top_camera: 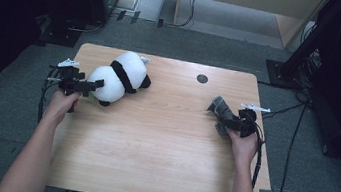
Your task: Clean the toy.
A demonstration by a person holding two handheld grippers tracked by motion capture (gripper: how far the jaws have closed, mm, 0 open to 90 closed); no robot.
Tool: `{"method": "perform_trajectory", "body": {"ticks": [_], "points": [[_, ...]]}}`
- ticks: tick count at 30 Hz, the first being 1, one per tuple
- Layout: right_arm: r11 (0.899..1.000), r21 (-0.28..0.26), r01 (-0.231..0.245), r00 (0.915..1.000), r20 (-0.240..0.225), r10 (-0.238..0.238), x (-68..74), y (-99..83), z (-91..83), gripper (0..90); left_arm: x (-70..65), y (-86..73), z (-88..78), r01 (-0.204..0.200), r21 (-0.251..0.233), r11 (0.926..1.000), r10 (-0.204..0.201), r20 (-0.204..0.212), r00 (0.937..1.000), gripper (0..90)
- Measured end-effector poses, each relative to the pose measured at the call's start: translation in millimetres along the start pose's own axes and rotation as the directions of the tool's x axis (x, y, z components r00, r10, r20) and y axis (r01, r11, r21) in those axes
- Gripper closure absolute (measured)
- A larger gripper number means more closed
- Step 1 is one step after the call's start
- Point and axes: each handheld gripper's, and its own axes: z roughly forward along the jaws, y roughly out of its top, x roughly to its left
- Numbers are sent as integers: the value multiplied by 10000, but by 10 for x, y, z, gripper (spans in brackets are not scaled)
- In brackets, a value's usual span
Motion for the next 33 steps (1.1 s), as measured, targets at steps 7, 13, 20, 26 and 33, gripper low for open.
{"method": "perform_trajectory", "body": {"ticks": [7, 13, 20, 26, 33], "points": [[9991, -392, 184, 9998, -101, -188, 104, 36, -160, 376, -114, 62, -140, -719, -161, 9973, 719, 1, 9974, 0], [9968, -478, 637, 9977, -183, -646, 269, 50, -269, 375, -286, 86, -244, -1411, -116, 9899, 1412, 99, 9899, 0], [9949, -561, 837, 9963, -124, -845, 427, 31, -358, 372, -463, 95, -326, -1705, -306, 9849, 1721, 593, 9833, 0], [9926, -575, 1065, 9933, -382, -1088, 561, -22, -396, 373, -676, 52, -303, -1843, -137, 9828, 1847, 1132, 9763, 0], [9869, -718, 1444, 9852, -826, -1501, 755, -75, -409, 368, -942, 5, -236, -2258, -68, 9742, 2237, 1666, 9603, 0]]}}
